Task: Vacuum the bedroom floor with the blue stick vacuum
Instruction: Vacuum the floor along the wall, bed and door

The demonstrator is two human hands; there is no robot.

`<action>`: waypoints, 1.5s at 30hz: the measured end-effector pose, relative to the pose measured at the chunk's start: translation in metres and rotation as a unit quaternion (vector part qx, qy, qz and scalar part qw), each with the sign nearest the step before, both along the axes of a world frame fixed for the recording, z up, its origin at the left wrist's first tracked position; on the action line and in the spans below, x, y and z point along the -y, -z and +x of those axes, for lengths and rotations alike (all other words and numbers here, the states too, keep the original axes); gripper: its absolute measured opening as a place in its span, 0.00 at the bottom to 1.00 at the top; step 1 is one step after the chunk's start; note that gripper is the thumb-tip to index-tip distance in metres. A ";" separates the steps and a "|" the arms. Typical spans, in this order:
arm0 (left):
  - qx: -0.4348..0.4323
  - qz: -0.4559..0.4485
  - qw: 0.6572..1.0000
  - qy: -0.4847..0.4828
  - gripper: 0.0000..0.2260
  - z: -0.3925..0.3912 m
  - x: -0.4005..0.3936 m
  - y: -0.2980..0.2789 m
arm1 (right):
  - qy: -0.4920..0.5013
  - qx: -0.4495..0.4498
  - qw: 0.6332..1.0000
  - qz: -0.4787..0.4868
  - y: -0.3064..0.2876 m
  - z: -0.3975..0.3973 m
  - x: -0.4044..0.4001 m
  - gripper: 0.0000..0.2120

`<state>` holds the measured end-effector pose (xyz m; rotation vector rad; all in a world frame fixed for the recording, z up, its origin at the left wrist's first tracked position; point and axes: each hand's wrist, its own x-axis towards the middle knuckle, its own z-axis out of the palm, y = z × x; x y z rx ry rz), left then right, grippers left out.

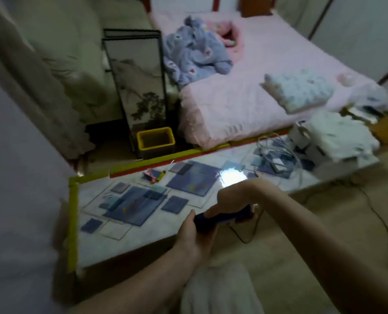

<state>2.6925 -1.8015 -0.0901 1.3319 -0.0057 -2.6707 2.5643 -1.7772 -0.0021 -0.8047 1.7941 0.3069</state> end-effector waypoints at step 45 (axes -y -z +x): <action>0.021 -0.179 0.668 0.722 0.13 0.196 0.006 0.002 | 0.822 -0.035 0.550 -0.139 0.020 0.394 -0.062 0.21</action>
